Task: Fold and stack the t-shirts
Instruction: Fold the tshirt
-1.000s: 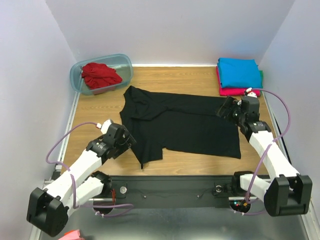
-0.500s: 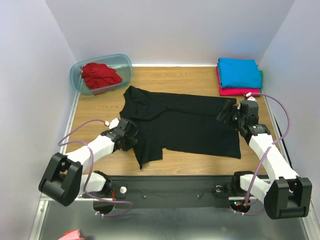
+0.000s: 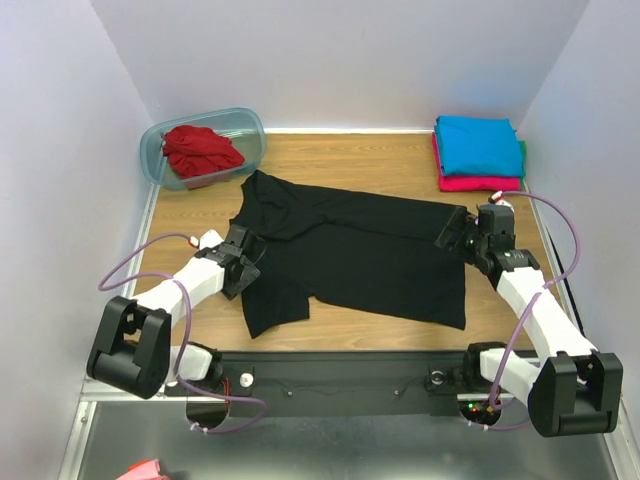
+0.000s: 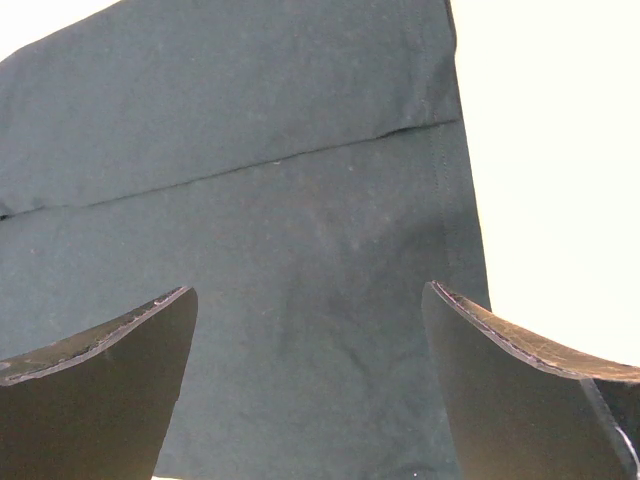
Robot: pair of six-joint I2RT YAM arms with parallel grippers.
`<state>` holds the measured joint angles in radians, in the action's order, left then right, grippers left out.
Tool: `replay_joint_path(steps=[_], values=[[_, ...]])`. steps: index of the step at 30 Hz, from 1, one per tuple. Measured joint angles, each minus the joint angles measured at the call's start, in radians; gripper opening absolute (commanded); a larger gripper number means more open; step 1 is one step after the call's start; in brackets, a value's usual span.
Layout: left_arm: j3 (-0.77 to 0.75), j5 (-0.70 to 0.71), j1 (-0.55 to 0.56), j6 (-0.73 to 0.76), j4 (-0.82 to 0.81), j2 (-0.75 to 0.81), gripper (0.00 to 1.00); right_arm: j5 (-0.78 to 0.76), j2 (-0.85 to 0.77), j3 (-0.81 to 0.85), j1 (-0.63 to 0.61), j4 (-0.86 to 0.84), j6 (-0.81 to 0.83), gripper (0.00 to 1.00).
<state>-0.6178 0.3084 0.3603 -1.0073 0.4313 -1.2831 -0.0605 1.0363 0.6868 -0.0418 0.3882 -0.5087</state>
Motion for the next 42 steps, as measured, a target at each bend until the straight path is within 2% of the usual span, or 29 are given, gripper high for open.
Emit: replay_joint_path(steps=[2,9,13,14,19,24,27,29,30,32,35,36,39,40,42], values=[[0.000,-0.002,0.000,0.003,0.017,0.018,0.67,-0.005,0.000,0.000,0.000,0.006,-0.005,1.00],[0.011,-0.060,0.005,-0.002,0.105,0.193,0.65,-0.012,-0.002,0.000,0.000,0.024,-0.019,1.00],[0.048,-0.120,0.058,-0.040,0.130,0.290,0.67,-0.019,-0.002,-0.014,0.000,0.024,-0.023,1.00],[0.064,-0.137,0.080,-0.055,0.130,0.305,0.96,-0.021,-0.001,-0.017,0.000,0.026,-0.023,1.00],[0.099,-0.184,0.138,-0.120,0.158,0.315,0.98,-0.026,0.005,-0.017,0.000,0.032,-0.023,1.00],[0.098,-0.193,0.166,-0.129,0.157,0.216,0.97,-0.029,0.005,-0.020,0.000,0.031,-0.023,1.00],[0.062,-0.193,0.190,-0.129,0.158,0.152,0.86,-0.037,0.005,-0.032,0.000,0.034,-0.023,1.00],[0.053,-0.193,0.198,-0.128,0.164,0.131,0.73,-0.042,0.005,-0.034,0.000,0.037,-0.023,1.00],[0.049,-0.192,0.202,-0.126,0.169,0.120,0.62,-0.045,0.005,-0.034,0.000,0.037,-0.023,1.00],[0.046,-0.195,0.207,-0.126,0.169,0.107,0.49,-0.048,0.007,-0.034,0.000,0.037,-0.023,1.00],[0.045,-0.199,0.210,-0.122,0.174,0.093,0.42,-0.053,0.019,-0.034,0.000,0.037,-0.023,1.00],[0.044,-0.200,0.210,-0.122,0.174,0.091,0.34,-0.055,0.024,-0.034,0.000,0.038,-0.023,1.00],[0.045,-0.208,0.210,-0.121,0.167,0.089,0.20,-0.060,0.028,-0.034,0.000,0.038,-0.023,1.00],[0.045,-0.211,0.210,-0.119,0.164,0.088,0.11,-0.063,0.028,-0.034,0.000,0.038,-0.023,1.00],[0.045,-0.219,0.210,-0.116,0.161,0.087,0.00,-0.067,0.027,-0.034,0.000,0.039,-0.028,1.00]])
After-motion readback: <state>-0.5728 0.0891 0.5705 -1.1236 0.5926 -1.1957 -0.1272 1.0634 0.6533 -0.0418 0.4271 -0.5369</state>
